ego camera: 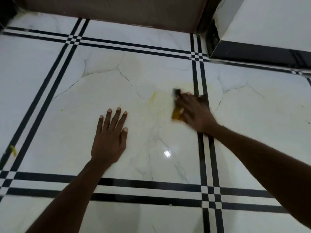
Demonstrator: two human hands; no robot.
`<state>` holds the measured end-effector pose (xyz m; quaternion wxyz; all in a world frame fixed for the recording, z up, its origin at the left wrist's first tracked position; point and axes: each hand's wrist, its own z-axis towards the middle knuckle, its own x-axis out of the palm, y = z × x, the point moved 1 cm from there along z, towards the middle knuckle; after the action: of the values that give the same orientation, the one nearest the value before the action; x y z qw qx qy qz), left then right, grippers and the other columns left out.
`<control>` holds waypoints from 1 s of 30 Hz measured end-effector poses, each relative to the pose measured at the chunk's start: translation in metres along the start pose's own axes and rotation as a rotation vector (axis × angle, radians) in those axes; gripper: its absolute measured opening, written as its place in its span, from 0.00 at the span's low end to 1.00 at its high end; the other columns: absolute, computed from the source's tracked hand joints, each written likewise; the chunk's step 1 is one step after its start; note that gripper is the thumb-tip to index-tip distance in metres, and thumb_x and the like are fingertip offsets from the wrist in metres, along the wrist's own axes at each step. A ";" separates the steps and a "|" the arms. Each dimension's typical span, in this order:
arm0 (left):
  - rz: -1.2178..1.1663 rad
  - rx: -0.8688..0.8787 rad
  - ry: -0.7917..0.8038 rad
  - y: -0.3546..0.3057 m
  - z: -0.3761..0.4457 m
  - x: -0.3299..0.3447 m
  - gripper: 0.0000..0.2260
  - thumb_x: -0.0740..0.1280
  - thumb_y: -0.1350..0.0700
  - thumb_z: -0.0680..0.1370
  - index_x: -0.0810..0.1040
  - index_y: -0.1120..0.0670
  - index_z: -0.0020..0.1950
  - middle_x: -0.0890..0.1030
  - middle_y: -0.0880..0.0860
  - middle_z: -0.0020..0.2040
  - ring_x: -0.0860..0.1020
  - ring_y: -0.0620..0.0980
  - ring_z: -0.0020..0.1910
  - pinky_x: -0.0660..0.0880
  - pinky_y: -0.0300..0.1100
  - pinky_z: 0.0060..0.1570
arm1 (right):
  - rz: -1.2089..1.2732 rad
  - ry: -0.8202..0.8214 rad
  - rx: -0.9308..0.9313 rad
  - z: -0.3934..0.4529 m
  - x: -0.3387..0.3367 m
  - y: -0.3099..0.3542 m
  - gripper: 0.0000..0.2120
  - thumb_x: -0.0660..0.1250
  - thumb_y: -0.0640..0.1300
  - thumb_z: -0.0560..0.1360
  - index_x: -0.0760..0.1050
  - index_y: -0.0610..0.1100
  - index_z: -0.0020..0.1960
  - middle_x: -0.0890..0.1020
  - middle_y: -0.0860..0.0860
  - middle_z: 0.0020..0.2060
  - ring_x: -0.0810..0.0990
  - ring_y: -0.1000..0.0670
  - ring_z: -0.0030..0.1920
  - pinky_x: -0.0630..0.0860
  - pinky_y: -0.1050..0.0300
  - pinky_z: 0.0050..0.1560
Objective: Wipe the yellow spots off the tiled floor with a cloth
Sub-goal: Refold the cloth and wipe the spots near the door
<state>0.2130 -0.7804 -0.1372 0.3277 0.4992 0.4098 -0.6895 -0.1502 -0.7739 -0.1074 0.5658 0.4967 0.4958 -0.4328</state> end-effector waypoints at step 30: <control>-0.079 -0.246 -0.056 0.091 -0.081 -0.043 0.26 0.49 0.48 0.85 0.63 0.54 0.82 0.60 0.56 0.84 0.53 0.59 0.85 0.50 0.62 0.82 | -0.043 0.052 -0.541 -0.073 0.033 0.210 0.27 0.52 0.60 0.85 0.56 0.59 0.83 0.54 0.53 0.85 0.50 0.49 0.85 0.45 0.30 0.81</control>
<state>0.3373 -0.7472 -0.1310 0.3702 0.4193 0.5015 -0.6600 0.0509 -0.6740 -0.1134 0.6558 0.3278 0.6182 -0.2834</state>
